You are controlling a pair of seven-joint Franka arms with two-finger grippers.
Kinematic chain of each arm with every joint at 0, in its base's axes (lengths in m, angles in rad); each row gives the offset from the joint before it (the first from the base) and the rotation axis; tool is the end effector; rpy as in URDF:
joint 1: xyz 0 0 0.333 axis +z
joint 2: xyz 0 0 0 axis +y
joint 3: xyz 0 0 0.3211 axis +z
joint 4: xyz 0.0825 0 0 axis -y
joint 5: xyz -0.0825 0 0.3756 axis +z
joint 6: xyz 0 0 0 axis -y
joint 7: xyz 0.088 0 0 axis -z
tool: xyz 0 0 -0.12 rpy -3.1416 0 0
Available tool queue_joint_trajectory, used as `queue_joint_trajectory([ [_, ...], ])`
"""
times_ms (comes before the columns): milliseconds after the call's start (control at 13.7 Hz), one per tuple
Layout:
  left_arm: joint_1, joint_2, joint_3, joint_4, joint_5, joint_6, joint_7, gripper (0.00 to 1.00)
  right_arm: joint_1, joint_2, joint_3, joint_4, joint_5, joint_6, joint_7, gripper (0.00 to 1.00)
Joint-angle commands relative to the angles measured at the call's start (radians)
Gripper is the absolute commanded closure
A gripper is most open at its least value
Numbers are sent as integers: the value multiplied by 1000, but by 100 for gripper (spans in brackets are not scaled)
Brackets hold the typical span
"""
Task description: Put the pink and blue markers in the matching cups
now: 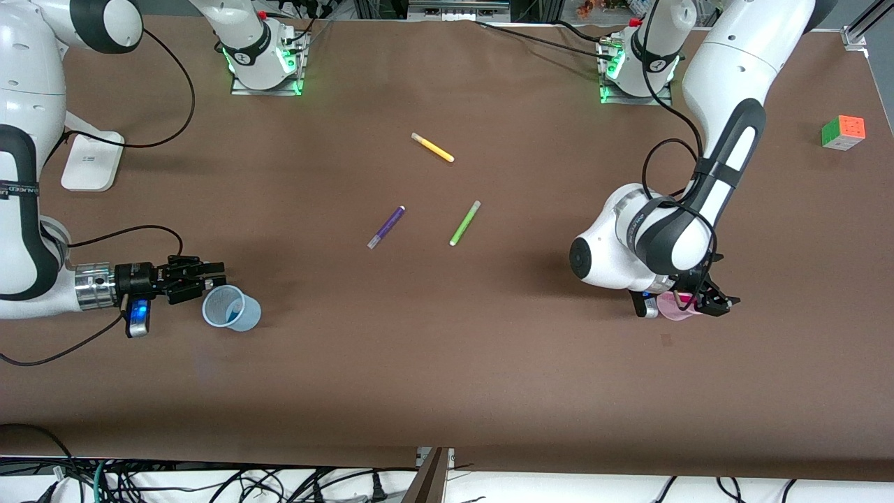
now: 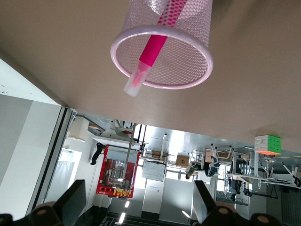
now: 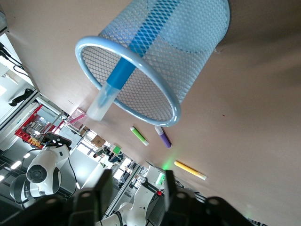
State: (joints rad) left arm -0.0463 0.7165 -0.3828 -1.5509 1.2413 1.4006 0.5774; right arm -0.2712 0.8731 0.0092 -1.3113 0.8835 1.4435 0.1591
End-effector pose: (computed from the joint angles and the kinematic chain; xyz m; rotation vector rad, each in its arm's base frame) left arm 0.6400 -0.1084 0.2616 -1.6100 1.2986 0.9014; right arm 0.6683 -0.0765 0.2189 -1.9941 0.6888 0.7593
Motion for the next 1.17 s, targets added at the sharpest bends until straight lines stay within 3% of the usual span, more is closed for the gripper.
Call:
queue_joint_trajectory([
  [0, 5, -32, -4, 9, -37, -14, 10, 0, -11, 10, 8, 27, 19, -11, -4, 30],
  [219, 25, -77, 5, 133, -298, -20, -2, 0, 3, -48, 5, 41, -12, -22, 46, 31],
  [438, 43, -172, 4, 147, -440, -34, -46, 0, 59, -187, 14, 44, -180, -23, 106, 31],
  [584, 54, -212, 7, 181, -550, -49, -147, 0, 114, -291, 14, 44, -338, -50, 115, 31],
  [876, 57, -219, 4, 339, -804, -141, -404, 0, 228, -508, 15, 37, -614, -182, 117, 22],
  [1022, 59, -223, 2, 405, -850, -179, -453, 0, 257, -594, 15, 23, -707, -218, 109, 15],
  [1096, 57, -251, 25, 417, -879, -172, -471, 0, 259, -626, 15, 21, -713, -233, 106, 14],
])
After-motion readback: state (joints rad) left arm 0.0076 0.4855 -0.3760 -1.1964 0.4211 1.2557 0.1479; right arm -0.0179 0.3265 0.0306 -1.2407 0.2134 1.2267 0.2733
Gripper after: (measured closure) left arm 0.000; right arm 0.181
